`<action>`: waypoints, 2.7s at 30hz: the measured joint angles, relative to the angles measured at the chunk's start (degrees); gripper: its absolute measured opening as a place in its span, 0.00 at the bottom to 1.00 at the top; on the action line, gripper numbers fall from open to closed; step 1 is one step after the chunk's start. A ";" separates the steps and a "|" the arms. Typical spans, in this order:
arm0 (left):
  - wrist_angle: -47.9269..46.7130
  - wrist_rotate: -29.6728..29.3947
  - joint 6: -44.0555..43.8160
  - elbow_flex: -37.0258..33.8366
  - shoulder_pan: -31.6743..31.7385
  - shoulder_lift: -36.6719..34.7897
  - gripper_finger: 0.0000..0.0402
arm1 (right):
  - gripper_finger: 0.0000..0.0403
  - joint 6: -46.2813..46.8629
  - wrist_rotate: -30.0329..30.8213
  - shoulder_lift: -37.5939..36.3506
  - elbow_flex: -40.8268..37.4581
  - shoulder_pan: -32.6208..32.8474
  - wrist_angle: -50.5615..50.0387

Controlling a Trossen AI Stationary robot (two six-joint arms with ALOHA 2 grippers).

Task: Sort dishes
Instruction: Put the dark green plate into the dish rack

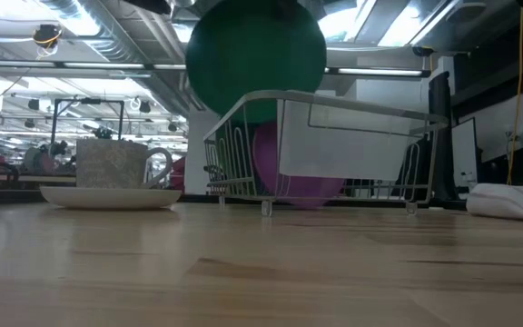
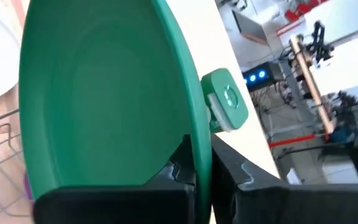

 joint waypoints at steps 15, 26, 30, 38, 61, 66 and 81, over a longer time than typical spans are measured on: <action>-0.51 -0.16 -0.80 0.00 0.14 -8.16 0.41 | 0.05 -12.19 0.78 0.00 0.81 -0.03 9.32; -5.51 -0.10 -1.94 -0.03 0.14 -9.72 0.41 | 0.05 -23.00 6.36 -0.96 0.96 -0.04 9.68; -8.93 -0.09 -4.36 -0.04 0.14 -9.62 0.41 | 0.05 -26.69 4.98 -0.96 0.96 -0.02 8.78; -14.33 -0.09 -9.15 -0.04 0.14 -9.57 0.41 | 0.05 -28.25 -3.36 -0.96 0.15 -1.22 3.80; -17.38 -0.08 -9.87 -0.04 0.12 -9.55 0.41 | 0.05 -28.19 -10.40 -0.96 -13.10 -8.74 7.33; -21.04 -0.09 -12.00 -0.04 0.12 -9.53 0.41 | 0.05 -29.10 -10.45 -1.27 -15.93 -8.68 9.84; -31.89 -0.09 -21.71 -0.04 0.09 -9.53 0.41 | 0.05 -26.53 -15.32 -0.60 -17.68 -8.85 9.67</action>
